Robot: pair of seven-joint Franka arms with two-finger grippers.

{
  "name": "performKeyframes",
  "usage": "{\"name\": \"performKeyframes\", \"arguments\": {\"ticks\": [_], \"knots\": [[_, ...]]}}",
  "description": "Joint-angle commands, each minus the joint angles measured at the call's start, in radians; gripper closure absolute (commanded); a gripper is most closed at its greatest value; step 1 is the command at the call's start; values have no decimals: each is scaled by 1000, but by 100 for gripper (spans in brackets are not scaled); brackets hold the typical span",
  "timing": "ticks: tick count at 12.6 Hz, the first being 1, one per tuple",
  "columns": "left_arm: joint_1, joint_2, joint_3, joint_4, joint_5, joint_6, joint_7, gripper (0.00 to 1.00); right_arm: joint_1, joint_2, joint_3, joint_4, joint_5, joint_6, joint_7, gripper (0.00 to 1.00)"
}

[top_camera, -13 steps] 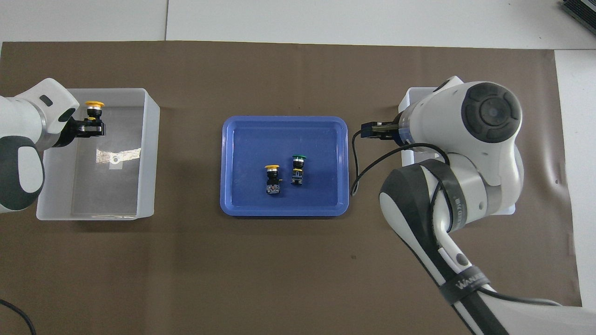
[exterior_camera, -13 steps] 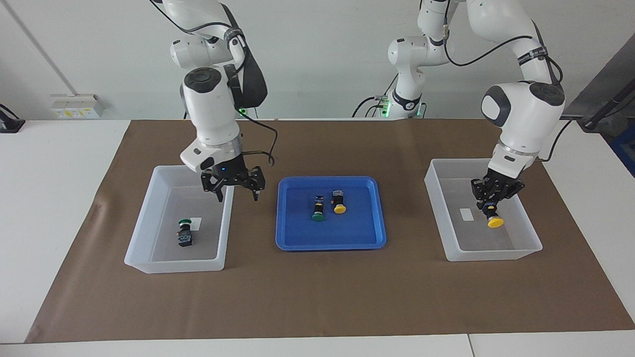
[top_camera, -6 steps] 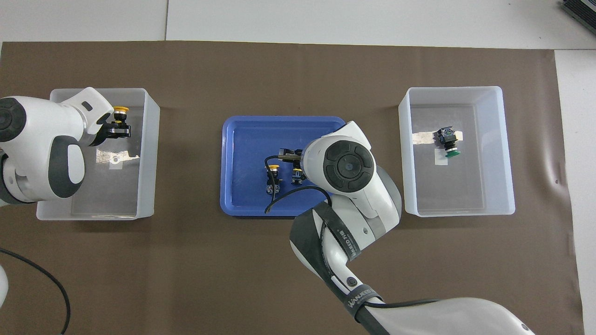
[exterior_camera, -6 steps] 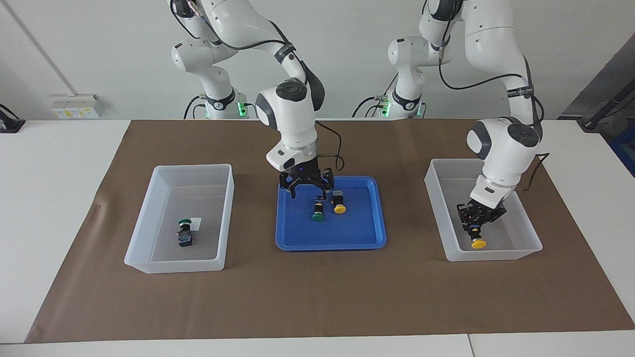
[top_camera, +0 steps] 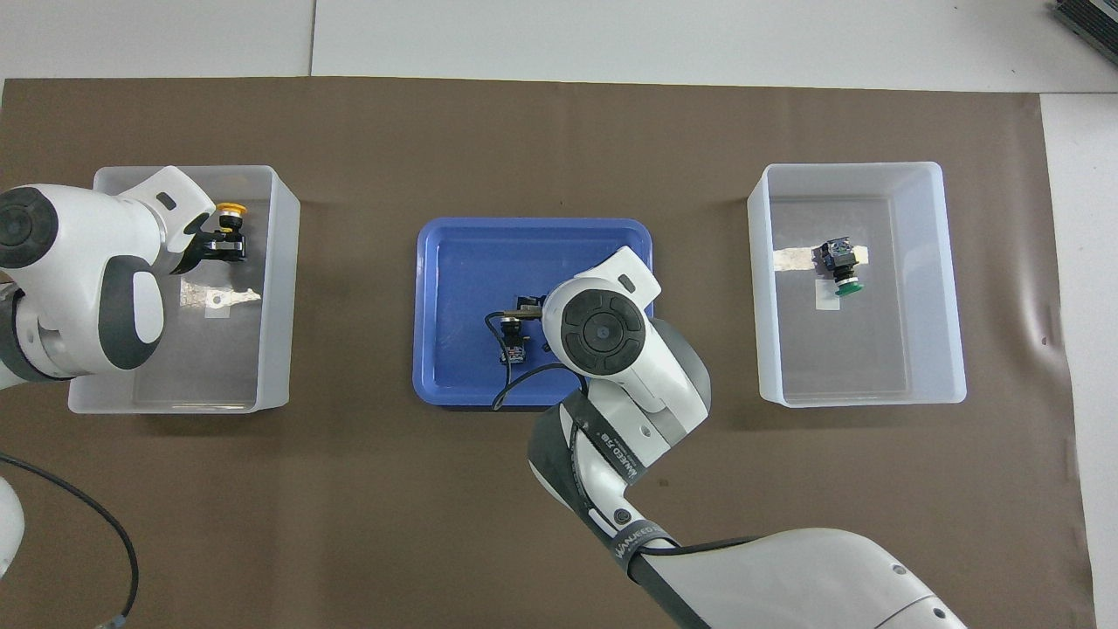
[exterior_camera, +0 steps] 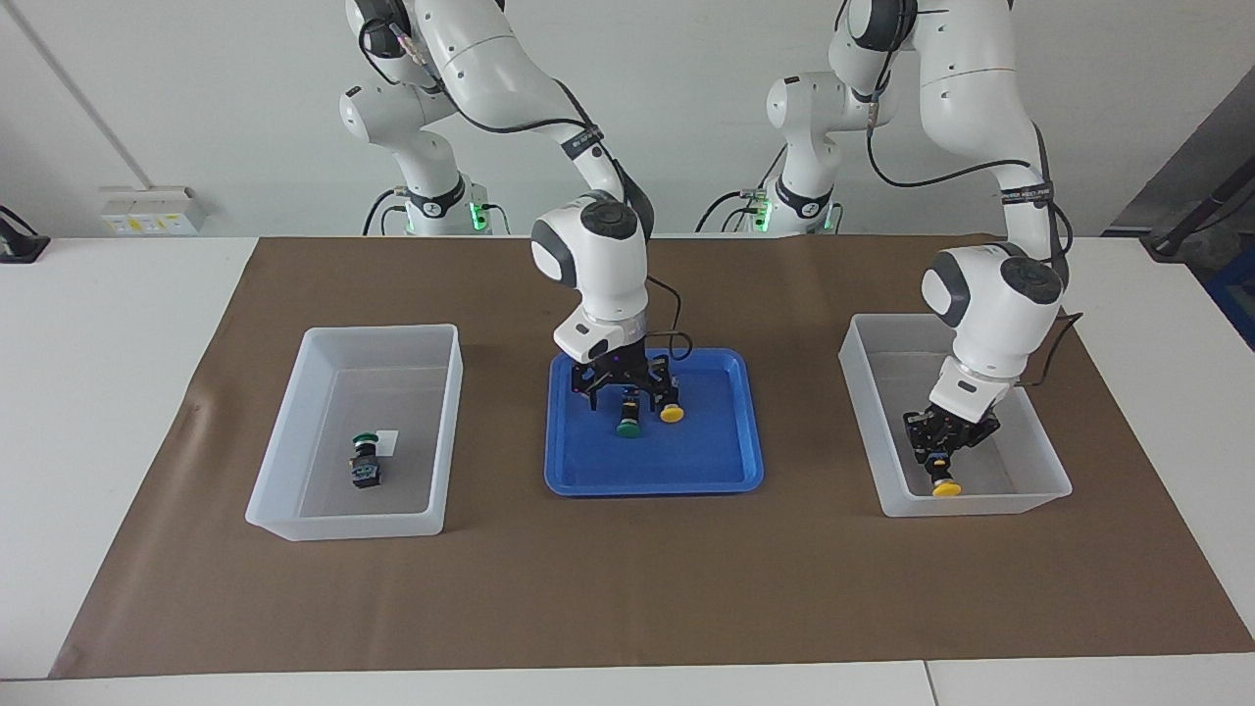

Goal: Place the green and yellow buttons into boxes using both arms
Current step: 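Carry the green button with the right gripper while the left gripper grasps yellow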

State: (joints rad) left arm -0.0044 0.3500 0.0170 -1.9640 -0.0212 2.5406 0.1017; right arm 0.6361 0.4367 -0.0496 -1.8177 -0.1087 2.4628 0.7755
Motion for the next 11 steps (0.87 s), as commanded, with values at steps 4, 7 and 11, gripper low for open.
{"name": "performKeyframes", "arguments": {"ticks": [4,7,11], "knots": [[7,-55,-2,11,0,-23,10,0,13,25,-1,-8,-34,33,25,4],[-2,-150,-2,13,0,-155,7,0,13,31,-1,-26,-34,56,27,45],[-43,-259,-11,17,1,-393,-33,0,8,5,-3,4,-32,-13,51,100]]}}
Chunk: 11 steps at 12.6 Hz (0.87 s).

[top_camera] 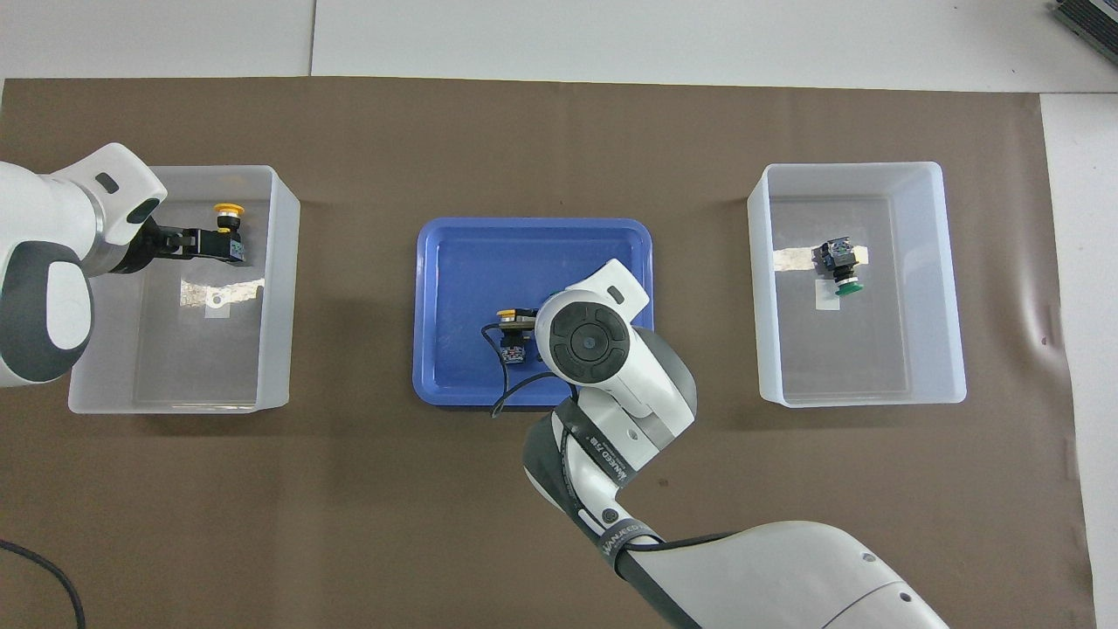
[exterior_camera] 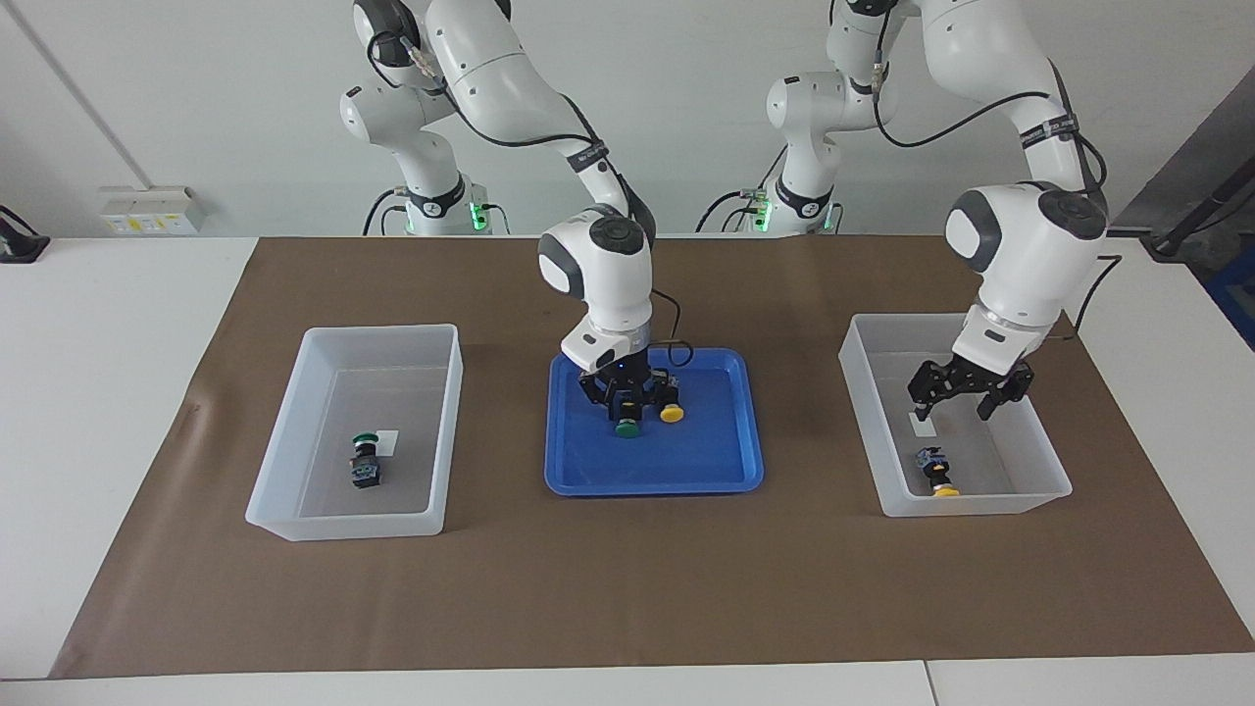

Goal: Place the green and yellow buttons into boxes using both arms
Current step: 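Carry the green button with the right gripper while the left gripper grasps yellow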

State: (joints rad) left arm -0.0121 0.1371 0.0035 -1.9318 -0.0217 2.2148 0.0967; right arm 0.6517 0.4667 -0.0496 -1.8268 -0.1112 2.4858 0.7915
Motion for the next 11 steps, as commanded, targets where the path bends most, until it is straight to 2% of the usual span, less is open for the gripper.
{"name": "performKeyframes", "arguments": {"ticks": [1,3,5,8,11], "knots": [[-61,-56,4,-15,2,-72,-49,0,-17,-60,-7,32,-27,-91,31,100],[-115,-71,3,-16,2,-72,-119,0,-81,-149,-10,47,-27,-180,5,100],[-192,-73,3,-32,2,-57,-187,0,-162,-226,-10,46,-25,-260,-119,100],[-325,-85,1,-85,2,18,-308,0,-298,-281,-10,41,-22,-326,-364,100],[-445,-76,1,-92,2,43,-414,0,-430,-312,-9,-18,-10,-331,-591,100]]}}
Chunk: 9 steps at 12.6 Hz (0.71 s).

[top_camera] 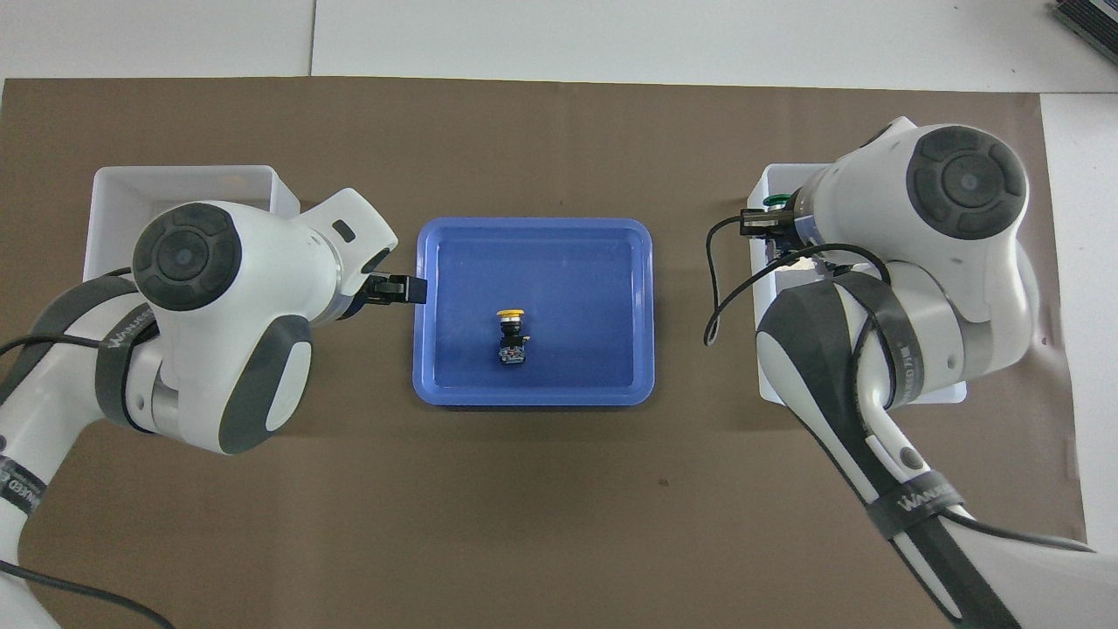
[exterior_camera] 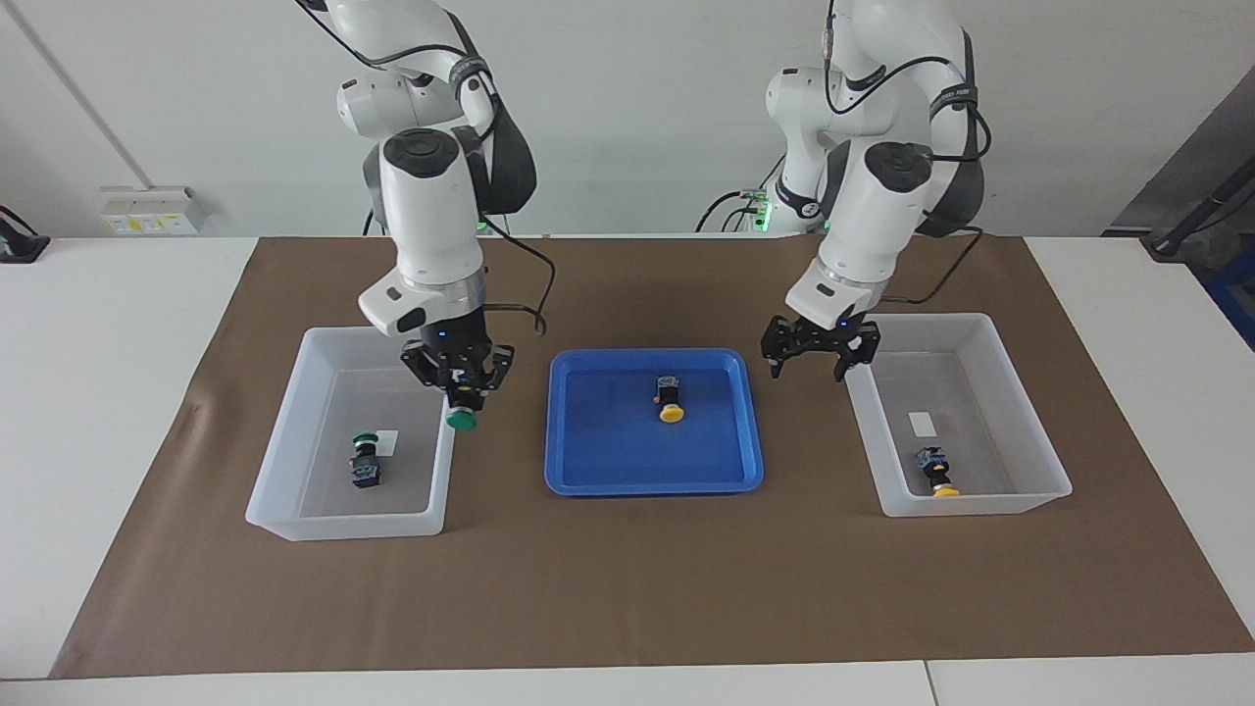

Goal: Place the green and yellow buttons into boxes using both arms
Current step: 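Release the green button with the right gripper while the left gripper carries yellow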

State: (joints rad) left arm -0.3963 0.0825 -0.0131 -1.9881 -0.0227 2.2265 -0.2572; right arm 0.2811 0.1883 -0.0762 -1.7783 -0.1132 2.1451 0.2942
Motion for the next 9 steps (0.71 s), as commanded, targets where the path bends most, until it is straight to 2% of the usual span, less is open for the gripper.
{"name": "performKeyframes", "arguments": {"ticks": [1,2,5,8,9], "knots": [[-84,-15,16,-47,3,66,-104,0,-88,-45,18,-111,-8,24,-130,100],[-113,-7,18,-60,3,103,-141,0,-109,-50,19,-146,-3,53,-151,100],[-209,113,18,-63,3,226,-273,0,-180,-56,18,-280,96,154,-291,100],[-260,227,21,-47,12,304,-316,0,-184,-62,18,-383,135,260,-319,100],[-260,247,21,-50,12,343,-318,0,-184,-62,18,-389,138,266,-319,93]]}}
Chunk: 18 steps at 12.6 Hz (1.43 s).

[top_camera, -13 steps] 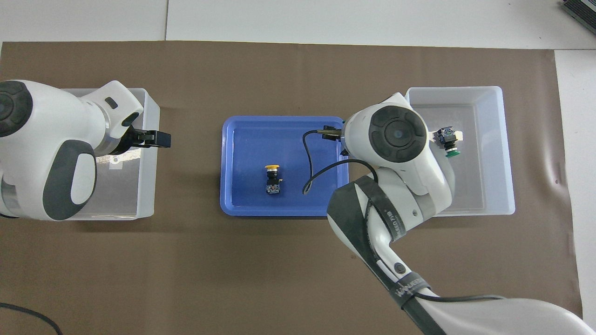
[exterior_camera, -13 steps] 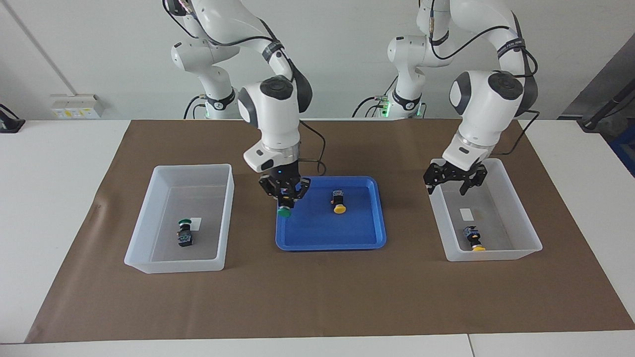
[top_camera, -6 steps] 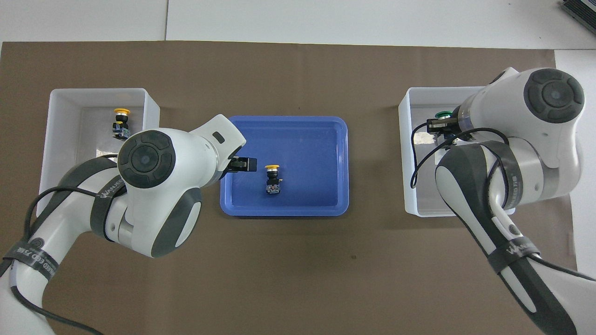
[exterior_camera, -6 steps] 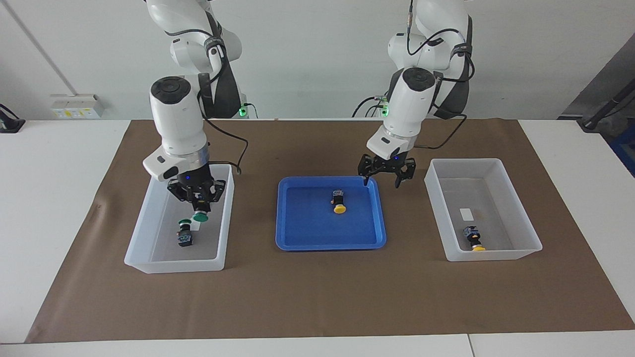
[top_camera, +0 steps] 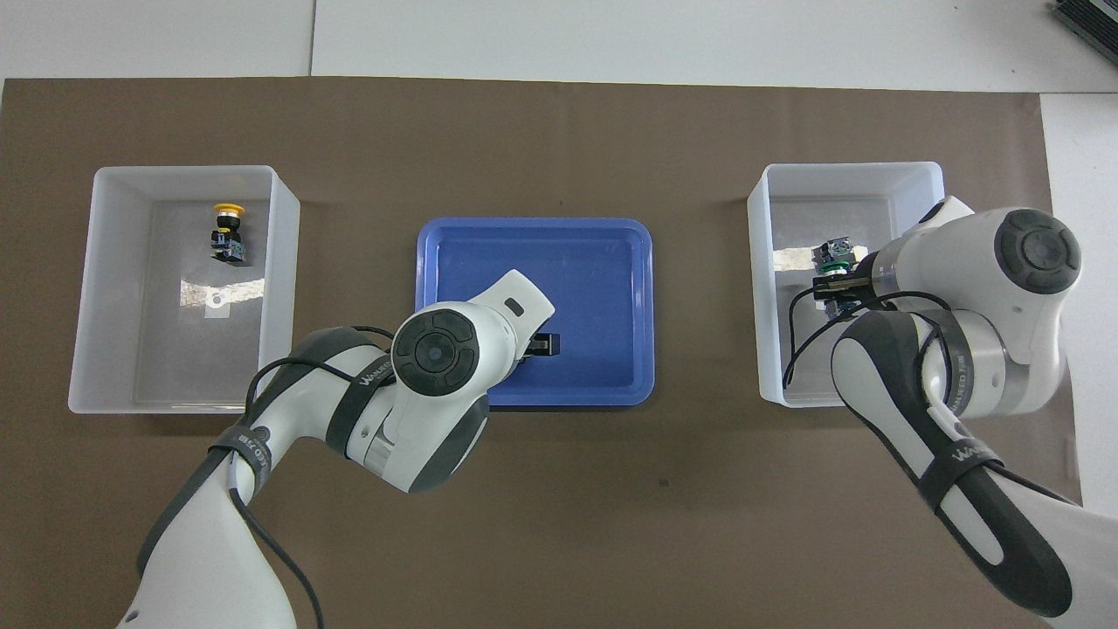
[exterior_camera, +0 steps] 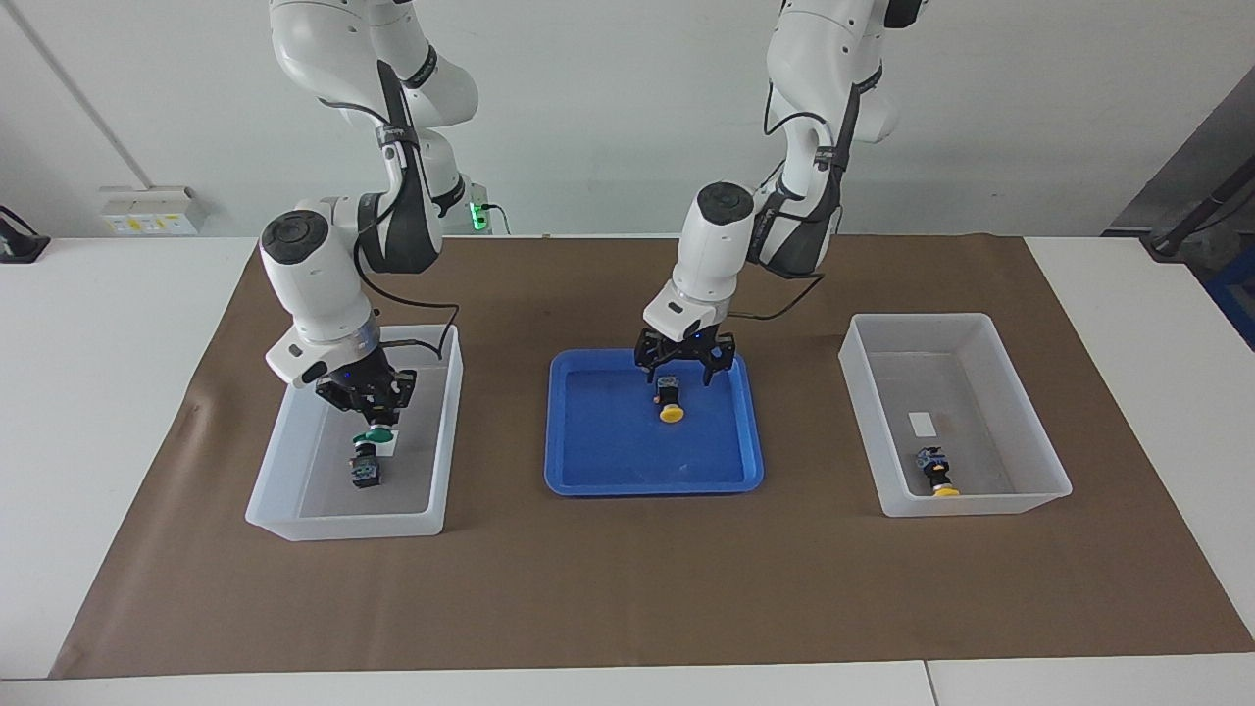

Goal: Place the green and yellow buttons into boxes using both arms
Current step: 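Release the green button with the right gripper while the left gripper carries yellow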

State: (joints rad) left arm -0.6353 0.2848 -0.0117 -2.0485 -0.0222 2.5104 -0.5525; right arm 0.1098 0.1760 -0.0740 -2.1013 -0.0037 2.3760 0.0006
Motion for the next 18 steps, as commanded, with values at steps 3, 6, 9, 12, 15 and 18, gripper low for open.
{"name": "performKeyframes", "arguments": {"ticks": [3,6,9,12,15,18], "knots": [[-21,42,19,11,10,24,-26,64,-13,-41,16,-66,31,48,-13,0],[-18,28,19,25,11,-37,-53,100,-12,-44,14,-8,31,28,-5,0],[20,-87,29,28,11,-164,-44,100,-3,-79,11,87,28,-85,80,0],[130,-168,29,33,11,-208,32,100,-10,-121,10,226,14,-289,145,0],[276,-155,27,89,13,-209,158,100,-36,-170,7,340,11,-450,151,0],[423,-144,26,102,11,-191,410,100,-50,-168,8,504,-15,-699,150,0]]}}
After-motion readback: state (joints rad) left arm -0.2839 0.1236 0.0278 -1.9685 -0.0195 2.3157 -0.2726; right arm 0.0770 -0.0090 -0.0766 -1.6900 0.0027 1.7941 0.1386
